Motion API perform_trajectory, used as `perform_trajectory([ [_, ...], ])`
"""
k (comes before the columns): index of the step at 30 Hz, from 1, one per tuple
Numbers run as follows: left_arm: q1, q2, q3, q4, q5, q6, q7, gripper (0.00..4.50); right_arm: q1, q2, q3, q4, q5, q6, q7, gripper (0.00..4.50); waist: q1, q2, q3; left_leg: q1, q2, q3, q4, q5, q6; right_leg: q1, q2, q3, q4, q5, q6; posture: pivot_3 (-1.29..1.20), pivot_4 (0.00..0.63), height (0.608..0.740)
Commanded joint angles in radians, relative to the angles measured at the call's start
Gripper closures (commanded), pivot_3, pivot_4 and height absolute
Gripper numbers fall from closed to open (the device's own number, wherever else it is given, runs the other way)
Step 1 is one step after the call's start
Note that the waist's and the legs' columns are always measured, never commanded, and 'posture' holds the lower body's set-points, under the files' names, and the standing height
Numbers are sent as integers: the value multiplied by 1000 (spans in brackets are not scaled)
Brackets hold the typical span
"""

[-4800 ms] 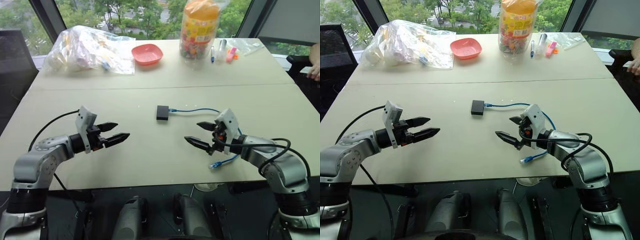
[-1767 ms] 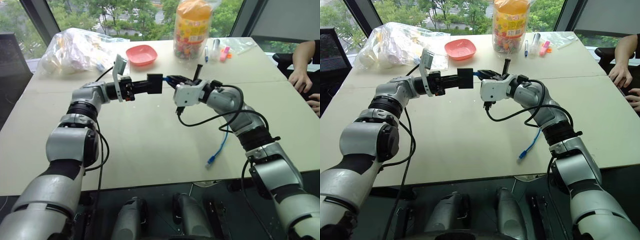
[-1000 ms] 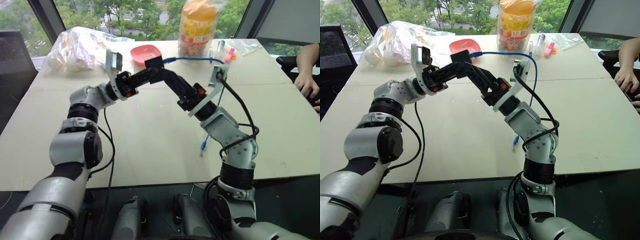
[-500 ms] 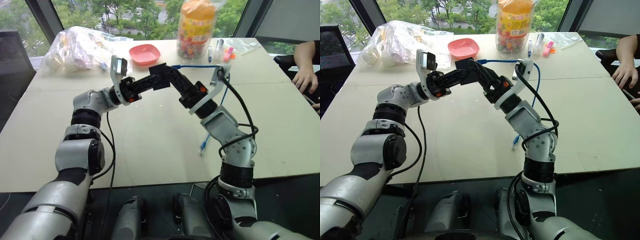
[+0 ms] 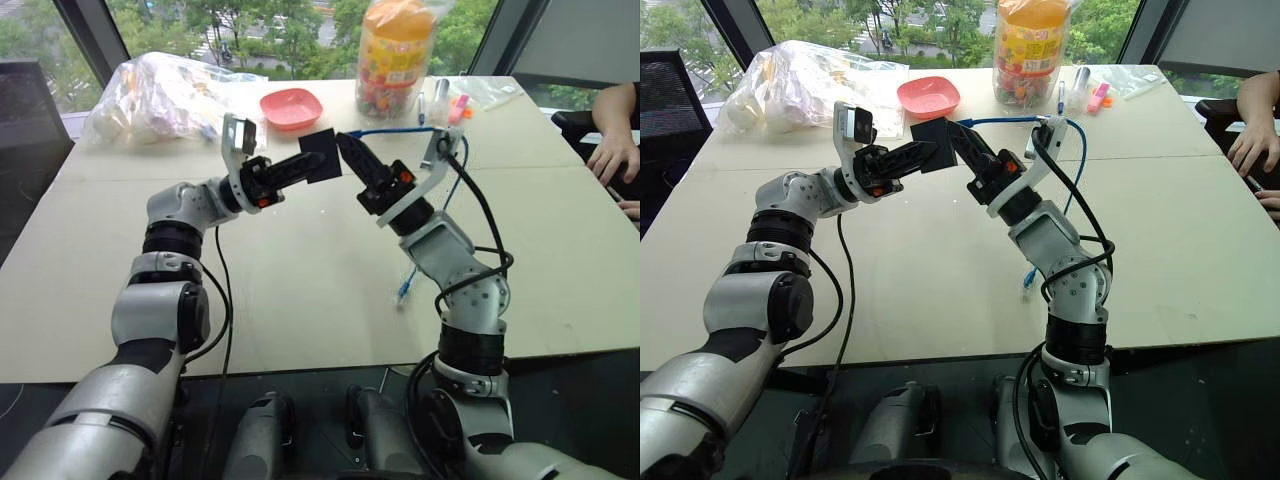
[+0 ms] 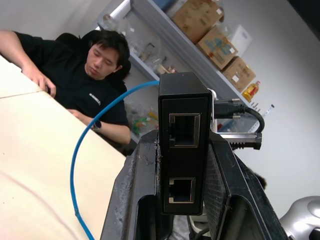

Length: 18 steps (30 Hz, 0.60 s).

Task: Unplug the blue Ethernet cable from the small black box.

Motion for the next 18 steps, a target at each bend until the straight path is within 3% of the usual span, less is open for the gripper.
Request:
perform_trajectory([
  [1, -14, 7, -1, -32, -14, -17, 8, 4011, -12, 0, 14, -14, 3, -9, -9, 4480, 0, 0, 0, 0, 0, 0, 0, 0, 0, 0, 0, 0, 0, 0, 0, 0, 150, 740],
  [10, -10, 129, 60, 2, -28, -45, 54, 4011, -77, -146, -125, 112, -16, -71, -32, 4480, -2, 0, 0, 0, 0, 0, 0, 0, 0, 0, 0, 0, 0, 0, 0, 0, 150, 740],
  [18, 6, 125, 80, -19, -51, -68, 104, 4011, -132, -225, -151, 245, -28, -96, 14, 4480, 2, 0, 0, -2, -1, 0, 0, 0, 0, -1, -1, 0, -1, 0, 1, 0, 150, 740],
])
